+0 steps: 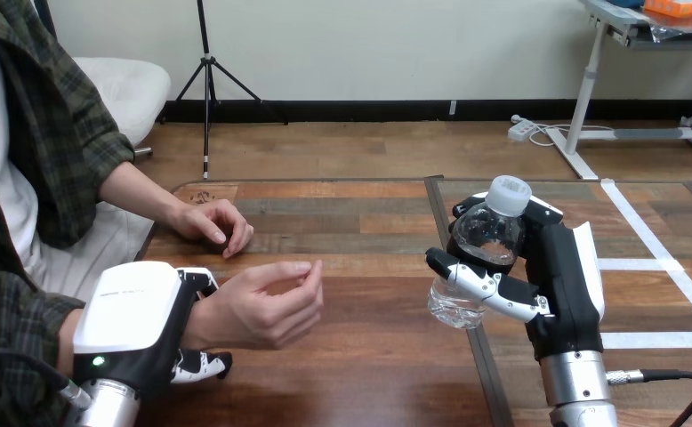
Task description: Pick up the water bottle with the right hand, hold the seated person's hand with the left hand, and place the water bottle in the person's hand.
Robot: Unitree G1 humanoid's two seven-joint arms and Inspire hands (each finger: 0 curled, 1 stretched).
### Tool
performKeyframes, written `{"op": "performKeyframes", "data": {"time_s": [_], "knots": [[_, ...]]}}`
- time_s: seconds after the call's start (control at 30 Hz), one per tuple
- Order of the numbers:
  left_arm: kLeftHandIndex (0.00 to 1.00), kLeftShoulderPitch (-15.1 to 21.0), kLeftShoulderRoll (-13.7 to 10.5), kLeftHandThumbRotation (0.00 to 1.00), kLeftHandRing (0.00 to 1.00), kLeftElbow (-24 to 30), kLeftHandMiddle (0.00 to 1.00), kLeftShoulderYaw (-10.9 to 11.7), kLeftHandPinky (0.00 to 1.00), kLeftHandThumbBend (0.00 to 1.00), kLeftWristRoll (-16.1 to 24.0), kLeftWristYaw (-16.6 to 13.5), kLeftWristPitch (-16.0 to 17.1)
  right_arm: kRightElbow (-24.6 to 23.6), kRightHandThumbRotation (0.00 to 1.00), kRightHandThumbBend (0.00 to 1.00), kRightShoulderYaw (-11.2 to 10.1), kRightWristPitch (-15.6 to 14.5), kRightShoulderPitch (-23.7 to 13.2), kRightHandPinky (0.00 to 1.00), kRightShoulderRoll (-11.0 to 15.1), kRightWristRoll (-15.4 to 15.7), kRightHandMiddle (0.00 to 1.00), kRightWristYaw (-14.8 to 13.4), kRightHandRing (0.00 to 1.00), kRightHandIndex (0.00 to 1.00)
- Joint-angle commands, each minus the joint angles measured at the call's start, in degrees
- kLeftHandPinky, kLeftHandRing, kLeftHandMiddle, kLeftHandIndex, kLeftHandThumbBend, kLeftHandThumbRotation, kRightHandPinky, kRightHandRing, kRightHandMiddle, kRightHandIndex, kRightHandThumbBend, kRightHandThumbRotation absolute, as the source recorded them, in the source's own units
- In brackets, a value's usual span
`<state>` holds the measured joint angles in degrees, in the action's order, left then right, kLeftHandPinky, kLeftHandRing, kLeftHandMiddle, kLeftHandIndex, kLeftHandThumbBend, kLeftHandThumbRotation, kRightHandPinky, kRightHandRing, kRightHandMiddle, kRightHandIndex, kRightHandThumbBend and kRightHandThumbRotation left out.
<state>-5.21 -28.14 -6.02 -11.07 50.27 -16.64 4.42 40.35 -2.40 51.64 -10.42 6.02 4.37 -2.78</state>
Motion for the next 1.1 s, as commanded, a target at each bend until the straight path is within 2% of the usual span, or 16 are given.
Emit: {"op": "performKeyframes", "data": {"time_s": [0.0, 0.47, 0.77, 1.07], "knots": [[0.49, 2.2, 0.4, 0.0, 0.44, 2.7, 0.47, -0.4, 0.41, 0.85, 0.5, -1.5, 0.5, -2.9, 0.0, 0.68, -0.5, 0.7, -3.5, 0.43, 0.0, -0.3, 0.49, -0.3, 0.45, 0.5], [0.49, 2.4, 1.0, 0.0, 0.45, 3.9, 0.48, -0.6, 0.41, 0.85, 1.1, 0.1, -1.0, -3.2, 0.0, 0.69, -0.7, 0.3, -3.5, 0.41, 0.0, -0.1, 0.48, -0.6, 0.44, 0.5], [0.49, 2.5, 1.1, 0.0, 0.46, 4.2, 0.48, -0.7, 0.43, 0.87, 2.6, 1.6, -3.3, -3.2, 0.0, 0.69, -0.7, 0.3, -3.5, 0.41, 0.1, -0.3, 0.48, -0.4, 0.44, 0.5], [0.46, 2.8, 0.8, 0.0, 0.42, 3.5, 0.45, -1.2, 0.4, 0.88, 3.6, 0.4, -3.9, -3.4, 0.0, 0.69, -0.7, -0.1, -3.5, 0.41, 0.0, -0.8, 0.48, 0.0, 0.44, 0.5]]}}
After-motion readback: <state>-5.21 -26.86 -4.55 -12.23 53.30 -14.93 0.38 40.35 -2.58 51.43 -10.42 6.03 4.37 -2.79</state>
